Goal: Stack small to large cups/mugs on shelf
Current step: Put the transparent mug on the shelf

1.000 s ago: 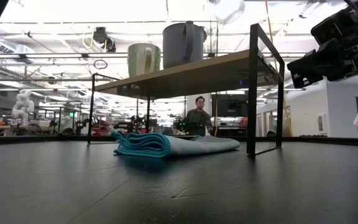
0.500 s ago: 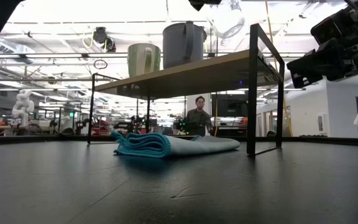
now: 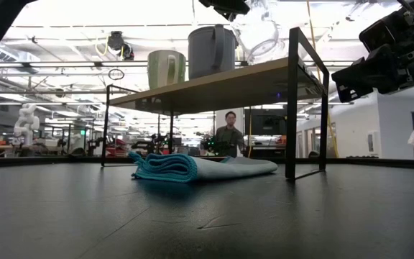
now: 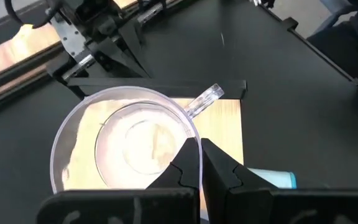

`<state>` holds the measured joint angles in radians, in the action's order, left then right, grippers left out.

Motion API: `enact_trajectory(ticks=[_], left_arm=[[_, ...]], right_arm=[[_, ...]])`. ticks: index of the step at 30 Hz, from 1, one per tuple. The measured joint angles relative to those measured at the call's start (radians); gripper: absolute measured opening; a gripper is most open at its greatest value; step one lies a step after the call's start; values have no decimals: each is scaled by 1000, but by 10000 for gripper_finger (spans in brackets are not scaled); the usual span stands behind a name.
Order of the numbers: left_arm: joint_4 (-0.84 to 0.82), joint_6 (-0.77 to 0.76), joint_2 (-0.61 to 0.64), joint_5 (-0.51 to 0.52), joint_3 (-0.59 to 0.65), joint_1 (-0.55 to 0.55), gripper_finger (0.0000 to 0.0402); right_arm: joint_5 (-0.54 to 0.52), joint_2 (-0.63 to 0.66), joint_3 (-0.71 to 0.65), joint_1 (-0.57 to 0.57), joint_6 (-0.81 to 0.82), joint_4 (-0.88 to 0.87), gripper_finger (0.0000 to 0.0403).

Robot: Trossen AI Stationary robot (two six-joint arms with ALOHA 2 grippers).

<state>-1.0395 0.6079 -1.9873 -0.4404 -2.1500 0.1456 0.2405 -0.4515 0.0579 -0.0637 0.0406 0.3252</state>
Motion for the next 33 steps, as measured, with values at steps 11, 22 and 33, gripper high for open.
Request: enact_trajectory(ticks=[11,22,33], left_arm=[[30,-18,-41,-11,0,-18,1],[36,-17,-69,16,0,-38,1],[12,-13,-72,23,0,-53,1]], right_arm=[[0,-3,0,0,0,0,0],[0,-22,0,0,0,-1,0],[0,-23,0,0,0,-2,0]])
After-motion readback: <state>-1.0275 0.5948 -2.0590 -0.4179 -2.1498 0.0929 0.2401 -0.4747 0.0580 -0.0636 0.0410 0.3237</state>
